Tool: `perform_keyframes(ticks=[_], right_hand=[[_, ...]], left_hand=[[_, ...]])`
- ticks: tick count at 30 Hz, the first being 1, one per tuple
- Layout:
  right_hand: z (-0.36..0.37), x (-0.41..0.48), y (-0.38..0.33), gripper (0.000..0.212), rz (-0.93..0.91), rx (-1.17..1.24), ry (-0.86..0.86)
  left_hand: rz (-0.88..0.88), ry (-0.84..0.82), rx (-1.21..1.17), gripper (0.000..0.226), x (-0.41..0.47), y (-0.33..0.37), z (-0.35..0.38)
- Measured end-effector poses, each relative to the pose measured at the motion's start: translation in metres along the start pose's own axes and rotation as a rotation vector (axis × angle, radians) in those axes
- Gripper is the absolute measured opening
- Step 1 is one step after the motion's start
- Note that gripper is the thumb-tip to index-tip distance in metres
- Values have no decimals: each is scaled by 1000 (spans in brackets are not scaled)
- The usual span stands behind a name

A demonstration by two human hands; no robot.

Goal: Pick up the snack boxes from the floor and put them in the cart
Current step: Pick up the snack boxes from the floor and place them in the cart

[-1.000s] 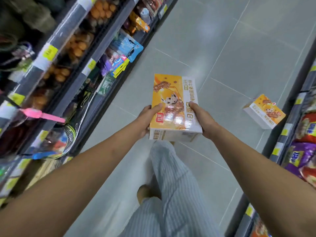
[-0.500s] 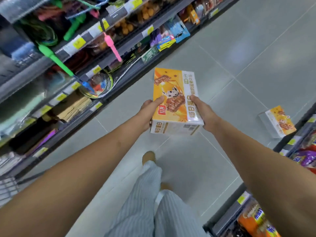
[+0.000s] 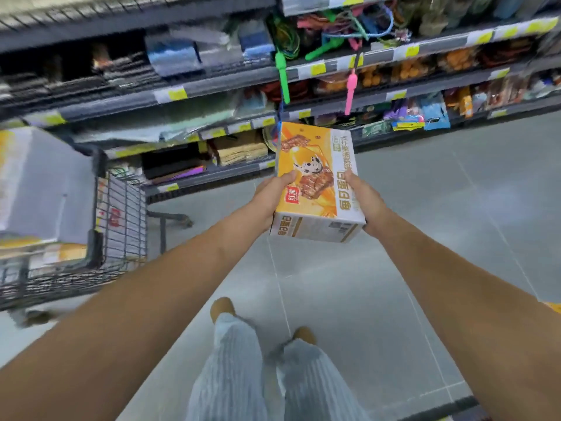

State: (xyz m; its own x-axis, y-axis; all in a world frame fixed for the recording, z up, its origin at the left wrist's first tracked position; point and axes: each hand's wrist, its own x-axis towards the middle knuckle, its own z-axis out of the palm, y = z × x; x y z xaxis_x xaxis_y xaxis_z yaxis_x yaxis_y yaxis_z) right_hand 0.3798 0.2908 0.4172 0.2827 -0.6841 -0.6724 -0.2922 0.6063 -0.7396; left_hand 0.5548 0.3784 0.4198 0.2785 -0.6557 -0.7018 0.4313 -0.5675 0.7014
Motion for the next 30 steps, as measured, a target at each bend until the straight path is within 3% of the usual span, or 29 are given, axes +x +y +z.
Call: perform_keyframes(ticks=[4, 13, 16, 18, 22, 25, 30], right_hand=[[79, -9, -21, 26, 1, 4, -73], [332, -43, -55, 28, 9, -102, -422], [409, -50, -65, 43, -71, -191, -428], [458, -52, -67, 43, -107, -227, -419], [537, -58, -63, 31, -104, -253, -437], [577, -59, -51, 43, -119, -287, -404], [612, -61, -42, 56, -99, -373, -415]], left_hand=[[58, 85, -79, 20, -31, 21, -68], [207, 284, -239, 49, -92, 70, -308], [193, 342, -262, 37, -104, 82, -376], [166, 395, -248, 47, -114, 87, -422], [207, 531, -77, 61, -126, 96, -497], [218, 658, 254, 39, -132, 97, -530], [222, 757, 512, 55, -133, 80, -564]])
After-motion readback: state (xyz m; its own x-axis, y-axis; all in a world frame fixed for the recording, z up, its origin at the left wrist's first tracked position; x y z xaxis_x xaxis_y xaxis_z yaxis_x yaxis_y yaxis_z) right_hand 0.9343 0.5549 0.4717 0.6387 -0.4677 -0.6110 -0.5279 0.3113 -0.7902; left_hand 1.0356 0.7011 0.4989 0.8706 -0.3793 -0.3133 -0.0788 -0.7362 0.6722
